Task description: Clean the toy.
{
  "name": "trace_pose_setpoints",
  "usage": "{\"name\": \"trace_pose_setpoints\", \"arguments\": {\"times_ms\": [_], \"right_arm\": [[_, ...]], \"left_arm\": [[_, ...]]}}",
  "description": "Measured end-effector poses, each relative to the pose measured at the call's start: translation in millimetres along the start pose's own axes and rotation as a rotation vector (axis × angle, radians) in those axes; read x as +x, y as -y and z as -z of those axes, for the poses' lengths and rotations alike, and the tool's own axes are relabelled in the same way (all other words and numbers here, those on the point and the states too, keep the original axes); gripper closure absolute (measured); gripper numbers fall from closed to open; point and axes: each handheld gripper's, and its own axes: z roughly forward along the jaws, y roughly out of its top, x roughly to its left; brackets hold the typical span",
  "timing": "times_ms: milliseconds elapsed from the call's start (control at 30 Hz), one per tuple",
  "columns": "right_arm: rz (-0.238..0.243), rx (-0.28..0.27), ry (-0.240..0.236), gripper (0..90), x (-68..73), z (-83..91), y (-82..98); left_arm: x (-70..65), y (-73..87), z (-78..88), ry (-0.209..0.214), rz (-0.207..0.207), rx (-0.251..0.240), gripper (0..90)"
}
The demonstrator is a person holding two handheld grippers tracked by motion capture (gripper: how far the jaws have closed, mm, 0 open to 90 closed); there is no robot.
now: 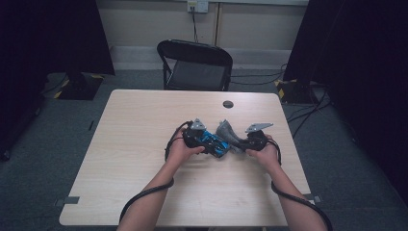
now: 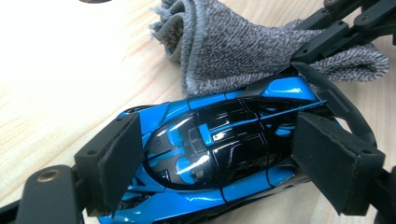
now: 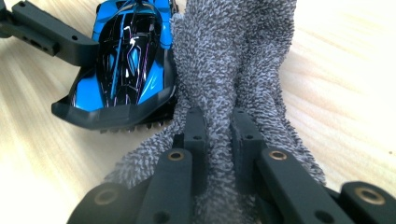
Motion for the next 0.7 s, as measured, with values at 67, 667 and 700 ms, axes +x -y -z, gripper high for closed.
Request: {"name": "trace_pose_setpoints", "arguments": {"times_ms": [67, 667, 700], "right_arm": [[-0.001, -0.001, 0.002, 79.9, 0.3, 1.9, 1.7], [0.0, -0.002, 0.001, 79.9, 1.0, 17.5, 15.3], [0.0, -0.001, 0.003, 79.9, 1.0, 18.6, 16.0]], "left_arm": [[-0.4, -0.1, -0.3, 0.002, 0.0, -0.001, 16.3], [-1.7, -1.4, -0.6, 0.0, 0.002, 0.008, 16.3], [-1.5, -1.4, -0.5, 0.0, 0.0, 0.007, 16.3]]}}
